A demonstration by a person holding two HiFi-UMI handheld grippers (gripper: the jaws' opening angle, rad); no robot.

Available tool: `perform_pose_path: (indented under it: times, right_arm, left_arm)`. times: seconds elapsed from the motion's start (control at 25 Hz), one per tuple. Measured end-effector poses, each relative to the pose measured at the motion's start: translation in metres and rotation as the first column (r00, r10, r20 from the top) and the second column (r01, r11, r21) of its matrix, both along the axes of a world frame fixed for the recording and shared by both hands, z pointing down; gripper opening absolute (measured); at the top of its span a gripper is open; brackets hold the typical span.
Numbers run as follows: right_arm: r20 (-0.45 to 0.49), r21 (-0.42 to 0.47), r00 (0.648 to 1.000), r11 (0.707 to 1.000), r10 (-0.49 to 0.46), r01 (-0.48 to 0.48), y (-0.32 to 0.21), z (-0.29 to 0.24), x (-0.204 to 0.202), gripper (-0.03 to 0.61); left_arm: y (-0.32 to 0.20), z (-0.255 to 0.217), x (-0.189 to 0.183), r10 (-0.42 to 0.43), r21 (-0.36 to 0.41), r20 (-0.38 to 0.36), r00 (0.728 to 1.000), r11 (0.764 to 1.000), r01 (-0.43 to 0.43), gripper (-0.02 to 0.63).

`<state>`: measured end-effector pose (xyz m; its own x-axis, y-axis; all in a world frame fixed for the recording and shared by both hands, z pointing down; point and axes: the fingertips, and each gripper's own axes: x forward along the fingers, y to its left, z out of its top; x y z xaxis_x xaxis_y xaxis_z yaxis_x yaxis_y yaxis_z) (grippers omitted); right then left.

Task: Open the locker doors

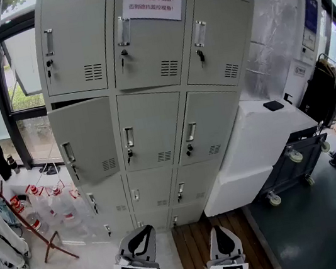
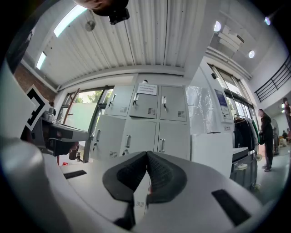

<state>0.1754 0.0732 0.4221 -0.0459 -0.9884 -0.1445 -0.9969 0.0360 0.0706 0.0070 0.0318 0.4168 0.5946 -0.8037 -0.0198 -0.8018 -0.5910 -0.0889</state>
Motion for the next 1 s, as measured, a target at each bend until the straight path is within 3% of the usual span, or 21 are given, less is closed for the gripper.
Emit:
perform_pose_path:
  times: [0.32,0.6,1.0]
  right_arm:
    - [-0.001,-0.002,1.000,1.000,0.016,-0.016,-0.012,0.000,-0.008,0.015]
    - [-0.076,-0.059,0.997,0.998,0.015,-0.020,-0.028,0.012,-0.013,0.015]
    - [-0.088,-0.066,0.996,0.998,-0.010,0.004,-0.104,0.012,0.000,0.015]
  left_arm:
    - [-0.015,-0.004,-0.008,0.017,0.019,-0.014,1.000,1.000,-0.017,0.026]
    - [-0.035,-0.006,-0.013,0.020,0.017,-0.007,1.000,1.000,-0.020,0.026]
    - [-0.104,-0.013,0.001,-0.003,0.037,-0.010,1.000,0.999,0.003,0.026]
